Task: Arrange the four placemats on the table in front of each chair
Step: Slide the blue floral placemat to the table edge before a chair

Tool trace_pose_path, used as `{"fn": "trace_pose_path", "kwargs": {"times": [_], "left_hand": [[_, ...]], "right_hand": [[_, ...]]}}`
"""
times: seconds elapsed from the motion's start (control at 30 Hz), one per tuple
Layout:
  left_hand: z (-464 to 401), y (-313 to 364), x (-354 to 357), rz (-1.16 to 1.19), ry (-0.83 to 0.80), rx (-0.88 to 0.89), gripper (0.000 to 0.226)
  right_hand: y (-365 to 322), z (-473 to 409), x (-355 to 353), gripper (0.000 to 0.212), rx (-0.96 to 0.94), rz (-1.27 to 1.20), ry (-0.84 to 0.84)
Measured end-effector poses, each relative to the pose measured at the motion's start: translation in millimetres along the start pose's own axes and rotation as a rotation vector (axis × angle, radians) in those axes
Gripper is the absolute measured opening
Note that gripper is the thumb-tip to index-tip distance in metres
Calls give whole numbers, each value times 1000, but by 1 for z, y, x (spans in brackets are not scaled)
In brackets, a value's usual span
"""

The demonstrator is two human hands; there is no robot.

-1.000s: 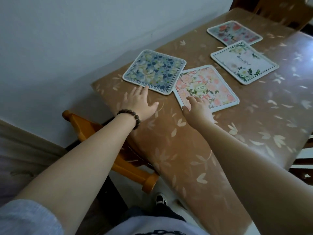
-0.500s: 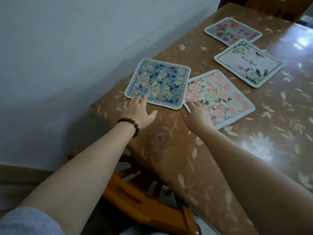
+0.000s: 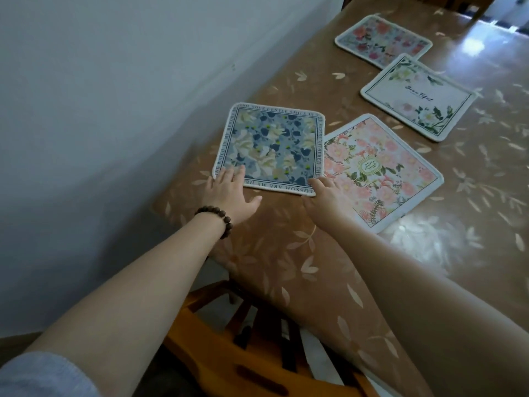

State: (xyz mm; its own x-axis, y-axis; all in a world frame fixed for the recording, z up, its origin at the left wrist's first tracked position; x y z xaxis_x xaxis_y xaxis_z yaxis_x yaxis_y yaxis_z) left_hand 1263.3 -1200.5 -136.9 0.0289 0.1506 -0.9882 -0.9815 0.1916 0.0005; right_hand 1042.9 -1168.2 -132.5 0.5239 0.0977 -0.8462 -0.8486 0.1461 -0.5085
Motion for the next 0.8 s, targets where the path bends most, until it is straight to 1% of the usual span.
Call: {"fn": "trace_pose_path", "kwargs": {"times": [0.17, 0.33, 0.47, 0.57, 0.67, 0.8], "left_hand": [[-35, 2, 30, -30, -64, 87, 87], [-63, 6, 55, -60, -112, 81, 95], [-77, 6, 68, -83, -117, 86, 99], [-84, 7, 76, -81, -113, 80, 99], [-88, 8, 80, -75, -75, 89, 97], [-93, 3, 80, -67, -27, 120, 88]], "right_hand": [[18, -34, 19, 59, 32, 41, -57], [28, -65, 45, 73, -13, 105, -141], [32, -81, 58, 81, -71, 178, -160], [36, -89, 61, 80, -101, 201, -149], [38, -92, 62, 75, -168, 275, -142], [40, -92, 63, 64, -231, 305, -149]]}}
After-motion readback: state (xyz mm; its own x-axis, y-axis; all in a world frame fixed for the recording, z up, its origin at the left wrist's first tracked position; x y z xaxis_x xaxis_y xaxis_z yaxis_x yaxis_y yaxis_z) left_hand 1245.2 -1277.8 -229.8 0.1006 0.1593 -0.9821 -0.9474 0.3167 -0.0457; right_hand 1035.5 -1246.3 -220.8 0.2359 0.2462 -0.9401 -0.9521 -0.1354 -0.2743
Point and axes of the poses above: each hand's wrist, its own z-axis away from the middle knuckle, its own x-axis out of the palm, y = z × x, the point moved 2 cm from there along -z, towards the middle knuckle, and after that the axes turned 10 degrees about -z, right-handed, at the moved point
